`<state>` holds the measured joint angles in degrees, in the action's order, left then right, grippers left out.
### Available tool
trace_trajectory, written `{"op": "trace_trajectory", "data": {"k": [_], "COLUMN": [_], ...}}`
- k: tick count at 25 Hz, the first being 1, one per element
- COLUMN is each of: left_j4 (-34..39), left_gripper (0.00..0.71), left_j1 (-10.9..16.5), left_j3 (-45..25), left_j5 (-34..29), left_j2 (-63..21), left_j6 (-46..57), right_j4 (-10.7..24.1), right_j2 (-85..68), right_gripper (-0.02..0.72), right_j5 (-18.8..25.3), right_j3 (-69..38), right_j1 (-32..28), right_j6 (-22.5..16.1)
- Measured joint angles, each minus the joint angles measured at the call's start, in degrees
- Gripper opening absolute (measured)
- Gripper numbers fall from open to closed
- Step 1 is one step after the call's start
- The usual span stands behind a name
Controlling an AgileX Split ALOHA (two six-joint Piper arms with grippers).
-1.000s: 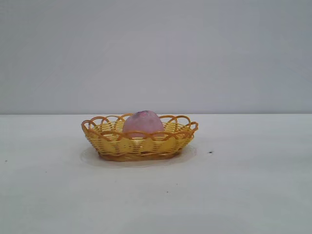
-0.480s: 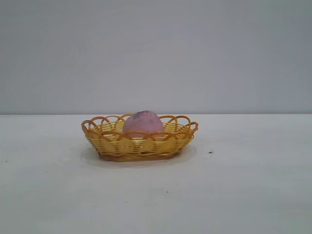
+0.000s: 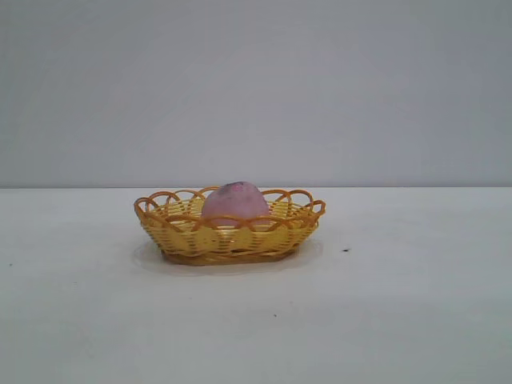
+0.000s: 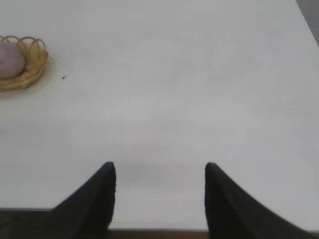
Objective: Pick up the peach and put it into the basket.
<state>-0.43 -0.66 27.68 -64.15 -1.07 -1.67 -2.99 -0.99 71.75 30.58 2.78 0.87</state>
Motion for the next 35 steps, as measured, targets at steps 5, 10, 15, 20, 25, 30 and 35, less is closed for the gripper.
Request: {"op": "trace_trajectory", "data": {"k": [5,10,15,20,25,30,35], "left_j4": [0.0,0.0,0.0,0.0,0.0,0.0,0.0], "left_gripper": [0.393,0.393,0.393,0.393,0.393,0.393,0.393], "left_j1": [0.0,0.0,0.0,0.0,0.0,0.0,0.0], "left_j3": [0.0,0.0,0.0,0.0,0.0,0.0,0.0], "left_j5": [0.0,0.0,0.0,0.0,0.0,0.0,0.0], "left_j2": [0.0,0.0,0.0,0.0,0.0,0.0,0.0], "left_j6": [0.0,0.0,0.0,0.0,0.0,0.0,0.0], "right_j4": [0.0,0.0,-2.08,-2.66,-2.97,-3.11,-3.11], "right_j2": [0.0,0.0,0.0,0.0,0.0,0.0,0.0], "right_gripper": [0.343,0.343,0.343,0.343,0.343,0.343,0.343], "right_j5": [-3.15,-6.02,-6.16,-6.16,-6.16,-6.16,-6.16], "right_j3": [-1.02,-2.56,-2.56,-2.56,-2.56,-2.56,-2.56], "right_j1": [0.0,0.0,0.0,0.0,0.0,0.0,0.0], "right_j6": [-0.04,-0.04,2.97,3.99,3.77,3.4,3.27]}}
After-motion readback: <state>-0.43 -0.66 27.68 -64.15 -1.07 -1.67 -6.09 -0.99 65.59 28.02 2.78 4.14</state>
